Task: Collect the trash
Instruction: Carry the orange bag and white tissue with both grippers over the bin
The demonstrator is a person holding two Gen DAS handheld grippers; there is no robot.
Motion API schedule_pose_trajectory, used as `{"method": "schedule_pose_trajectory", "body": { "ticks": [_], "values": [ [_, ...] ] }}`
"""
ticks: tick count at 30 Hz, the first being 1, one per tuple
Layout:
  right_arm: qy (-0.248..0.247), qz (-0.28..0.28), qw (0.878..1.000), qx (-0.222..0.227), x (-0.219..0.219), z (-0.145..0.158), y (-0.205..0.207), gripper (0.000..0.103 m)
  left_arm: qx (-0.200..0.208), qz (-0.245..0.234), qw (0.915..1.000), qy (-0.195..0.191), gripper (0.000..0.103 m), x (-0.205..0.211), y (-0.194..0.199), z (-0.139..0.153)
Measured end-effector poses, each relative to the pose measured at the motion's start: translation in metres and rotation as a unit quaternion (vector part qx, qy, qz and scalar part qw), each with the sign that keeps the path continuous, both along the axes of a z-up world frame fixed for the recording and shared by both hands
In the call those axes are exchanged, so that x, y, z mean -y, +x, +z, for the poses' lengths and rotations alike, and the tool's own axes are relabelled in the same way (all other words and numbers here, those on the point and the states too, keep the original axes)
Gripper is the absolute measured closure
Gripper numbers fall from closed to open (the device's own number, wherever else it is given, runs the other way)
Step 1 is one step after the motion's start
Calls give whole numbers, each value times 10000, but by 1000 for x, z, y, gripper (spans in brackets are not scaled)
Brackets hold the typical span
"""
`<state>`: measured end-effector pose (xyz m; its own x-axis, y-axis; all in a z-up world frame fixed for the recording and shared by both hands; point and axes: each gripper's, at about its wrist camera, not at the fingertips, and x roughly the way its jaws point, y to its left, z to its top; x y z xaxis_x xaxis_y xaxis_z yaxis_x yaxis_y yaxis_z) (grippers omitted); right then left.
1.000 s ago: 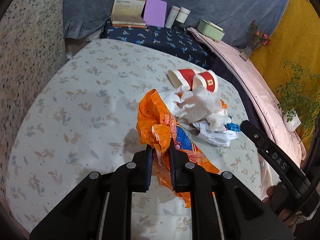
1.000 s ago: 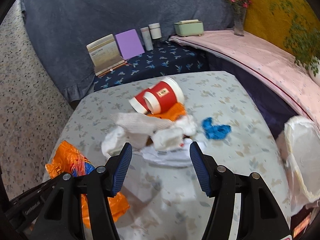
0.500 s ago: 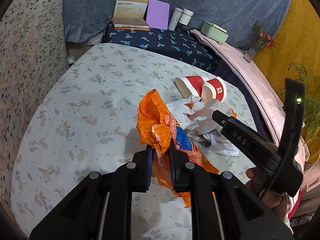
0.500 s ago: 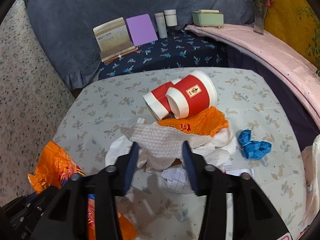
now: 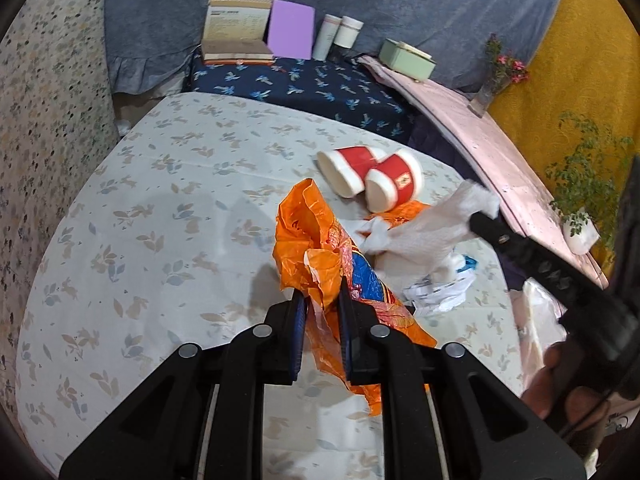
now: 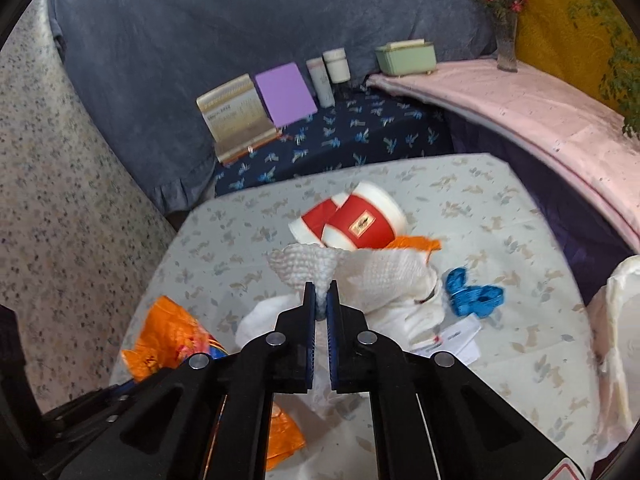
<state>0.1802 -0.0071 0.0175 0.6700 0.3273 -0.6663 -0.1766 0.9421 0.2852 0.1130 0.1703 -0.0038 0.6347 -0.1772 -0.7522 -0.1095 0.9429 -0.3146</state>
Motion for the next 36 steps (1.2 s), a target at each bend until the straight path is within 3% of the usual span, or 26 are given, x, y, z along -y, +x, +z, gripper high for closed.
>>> {"method": "schedule_pose_trajectory", "body": {
  "ticks": [10, 17, 27, 36],
  "values": [
    [377, -357, 9963, 686, 61, 67, -42, 98, 268, -414, 9987, 79, 89, 48, -17, 29],
    [440, -667, 9916, 1018, 105, 94, -68, 98, 385, -696, 9967, 153, 89, 80, -26, 41],
    [389, -1220, 9849, 1168, 165, 104, -91, 98, 444, -1192, 9915, 272, 89, 133, -24, 48],
    [149, -1832, 9773, 1052, 225, 92, -109, 98, 525, -1921, 9796, 269, 89, 207, -9, 54]
  ]
}}
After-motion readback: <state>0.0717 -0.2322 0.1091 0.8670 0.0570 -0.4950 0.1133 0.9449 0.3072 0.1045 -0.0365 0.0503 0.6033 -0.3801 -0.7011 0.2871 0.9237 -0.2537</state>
